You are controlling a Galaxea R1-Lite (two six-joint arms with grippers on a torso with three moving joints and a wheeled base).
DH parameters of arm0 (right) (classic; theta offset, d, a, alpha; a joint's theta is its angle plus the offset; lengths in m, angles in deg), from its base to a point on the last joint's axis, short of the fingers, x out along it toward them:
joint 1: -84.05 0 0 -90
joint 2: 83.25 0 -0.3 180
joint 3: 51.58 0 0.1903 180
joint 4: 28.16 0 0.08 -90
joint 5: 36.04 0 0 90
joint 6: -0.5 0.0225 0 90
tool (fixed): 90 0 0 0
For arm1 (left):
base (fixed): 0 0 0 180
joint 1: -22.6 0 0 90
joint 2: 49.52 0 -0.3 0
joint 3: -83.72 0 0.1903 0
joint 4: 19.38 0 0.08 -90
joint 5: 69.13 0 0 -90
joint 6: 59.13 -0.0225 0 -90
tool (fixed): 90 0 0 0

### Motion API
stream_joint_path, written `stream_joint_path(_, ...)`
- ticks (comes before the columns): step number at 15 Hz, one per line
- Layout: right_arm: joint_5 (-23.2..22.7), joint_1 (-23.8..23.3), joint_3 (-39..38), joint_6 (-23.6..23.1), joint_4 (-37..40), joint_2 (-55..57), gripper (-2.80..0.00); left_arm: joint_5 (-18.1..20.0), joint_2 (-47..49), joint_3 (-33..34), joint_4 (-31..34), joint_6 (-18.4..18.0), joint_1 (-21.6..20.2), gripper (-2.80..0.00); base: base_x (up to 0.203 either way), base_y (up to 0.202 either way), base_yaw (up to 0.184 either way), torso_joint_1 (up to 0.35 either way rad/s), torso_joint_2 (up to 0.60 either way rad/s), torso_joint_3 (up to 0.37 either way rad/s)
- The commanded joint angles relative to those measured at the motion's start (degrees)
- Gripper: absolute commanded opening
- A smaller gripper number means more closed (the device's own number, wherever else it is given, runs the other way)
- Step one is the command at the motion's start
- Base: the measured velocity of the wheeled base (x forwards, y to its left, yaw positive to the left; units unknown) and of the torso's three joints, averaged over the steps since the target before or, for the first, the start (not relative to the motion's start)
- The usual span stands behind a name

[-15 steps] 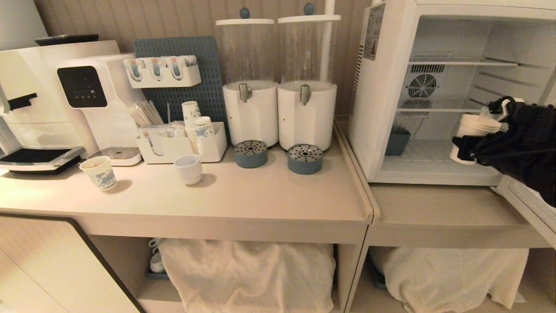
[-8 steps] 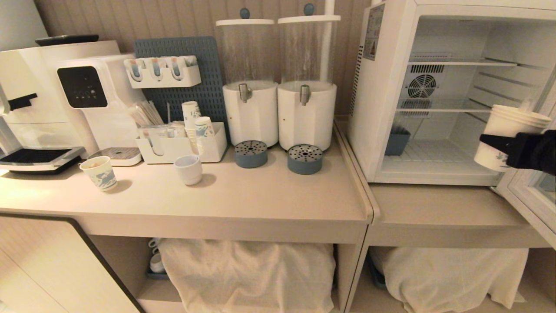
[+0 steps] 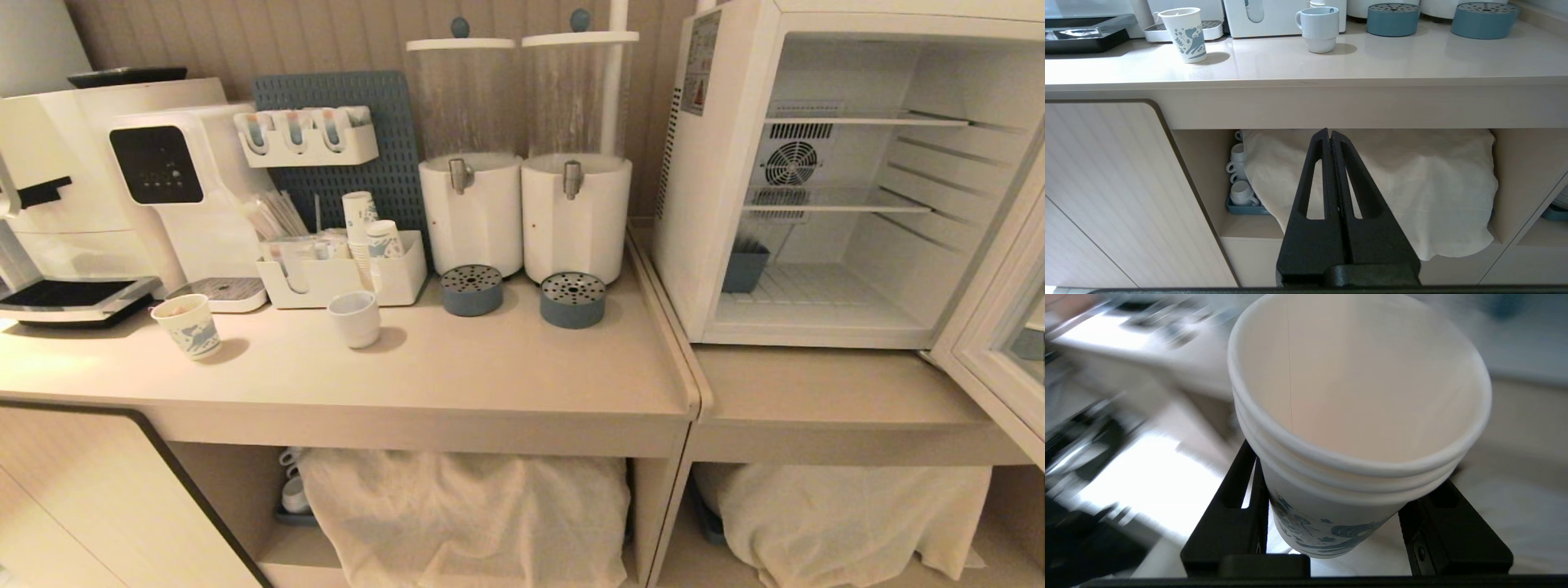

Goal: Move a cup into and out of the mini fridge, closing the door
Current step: Place the paper cup on the table

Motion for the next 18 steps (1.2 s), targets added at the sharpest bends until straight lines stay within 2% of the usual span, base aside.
stream_joint_path(1,-2.2,3.7,0.8,0.2,11.1,-15.1,-2.80,-0.1,0.0,1.1,0.0,0.1,0.0,-2.80,0.000,0.000,0.000,0.000,0.00,0.000)
stream_joint_path(3,-1.6,6.6,0.5,1.5,16.1,-23.4,-2.80,-0.1,0.0,1.1,0.0,0.3,0.0,-2.80,0.000,0.000,0.000,0.000,0.00,0.000)
stream_joint_path(5,3.6,6.0,-1.7,2.3,18.1,-31.8,-2.80,-0.1,0.0,1.1,0.0,0.0,0.0,-2.80,0.000,0.000,0.000,0.000,0.00,0.000)
stream_joint_path(6,8.6,5.9,-3.0,2.2,17.7,-35.8,-2.80,-0.1,0.0,1.1,0.1,0.1,0.0,-2.80,0.000,0.000,0.000,0.000,0.00,0.000)
stream_joint_path(9,32.8,5.6,-8.1,3.3,12.0,-40.4,-2.80,-0.1,0.0,1.1,0.0,0.2,0.0,-2.80,0.000,0.000,0.000,0.000,0.00,0.000)
stream_joint_path(11,39.8,5.6,-18.4,2.8,0.1,-40.5,-2.80,-0.2,0.0,1.1,0.0,0.3,0.0,-2.80,0.000,0.000,0.000,0.000,0.00,0.000)
stream_joint_path(13,43.3,5.6,-31.3,-0.5,-12.4,-40.5,-2.80,-0.2,0.0,1.1,0.0,0.3,0.0,-2.80,0.000,0.000,0.000,0.000,0.00,0.000)
stream_joint_path(15,44.8,5.5,-43.3,-3.8,-26.0,-40.5,-2.80,-0.2,0.0,1.1,0.0,0.3,0.0,-2.80,0.000,0.000,0.000,0.000,0.00,0.000)
stream_joint_path(17,44.1,5.6,-51.9,-6.3,-32.5,-40.5,-2.80,-0.2,0.0,1.1,0.0,0.2,0.0,-2.80,0.000,0.000,0.000,0.000,0.00,0.000)
stream_joint_path(18,40.4,5.5,-53.1,-6.3,-33.7,-40.5,-2.80,-0.2,0.0,1.1,0.0,0.2,0.0,-2.80,0.000,0.000,0.000,0.000,0.00,0.000)
